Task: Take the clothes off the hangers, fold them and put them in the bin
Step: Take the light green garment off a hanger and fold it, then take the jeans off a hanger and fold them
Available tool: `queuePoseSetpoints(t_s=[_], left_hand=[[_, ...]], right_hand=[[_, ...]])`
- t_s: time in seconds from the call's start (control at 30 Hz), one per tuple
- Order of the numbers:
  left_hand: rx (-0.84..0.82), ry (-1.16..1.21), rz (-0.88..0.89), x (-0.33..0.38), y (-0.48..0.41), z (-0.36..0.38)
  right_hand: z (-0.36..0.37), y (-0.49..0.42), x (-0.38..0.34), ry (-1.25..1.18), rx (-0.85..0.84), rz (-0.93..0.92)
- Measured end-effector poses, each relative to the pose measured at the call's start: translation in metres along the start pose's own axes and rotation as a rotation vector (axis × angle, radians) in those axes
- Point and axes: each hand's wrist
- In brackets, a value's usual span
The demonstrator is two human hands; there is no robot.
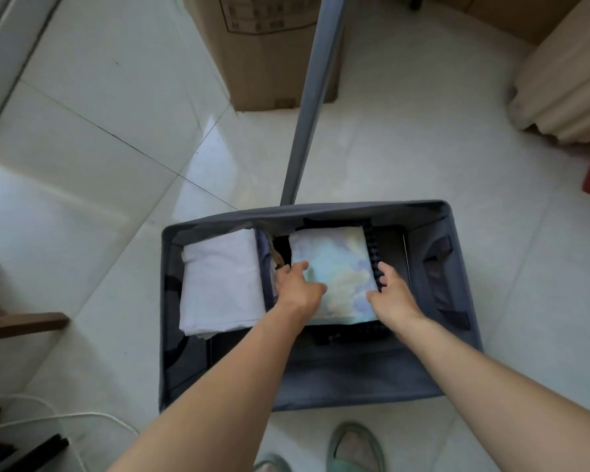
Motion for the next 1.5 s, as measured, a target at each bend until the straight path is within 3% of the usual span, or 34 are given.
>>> queuePoseSetpoints(t_s=[0.33,0.57,0.77,1.03,1.23,1.5], left_hand=[[-0.147,0.477,-0.060,0.078,0.153,-0.050],[-0.179,0.651,0.115,0.153,0.305,-0.110],[-0.217,0.628,0.317,0.202,0.447,-0.164],[-0.261,0.447,0.566,0.226,0.628,-0.193],[-0.336,0.282,0.786,0.245,0.723,-0.178],[-0.441,0.173,0.923,0.274,0.798,-0.108]], right_hand=[[-0.044,0.143,-0.096,-0.240,-0.011,-0.046],[-0.099,0.295,-0.183,-0.510,-0.060,-0.204],[-0.157,0.438,-0.237,-0.545,-0.091,-0.387],[-0.238,0.622,-0.244,-0.466,-0.040,-0.597],[-0.295,0.708,-0.224,-0.488,0.104,-0.728],[-0.373,0.774,-0.169,-0.577,0.273,-0.779]])
Point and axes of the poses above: each hand's wrist, its own y-axis away from the middle knuckle, its own z-axis out of the palm, x = y × z, and after that the axes turned 12 degrees about -y, right-handed
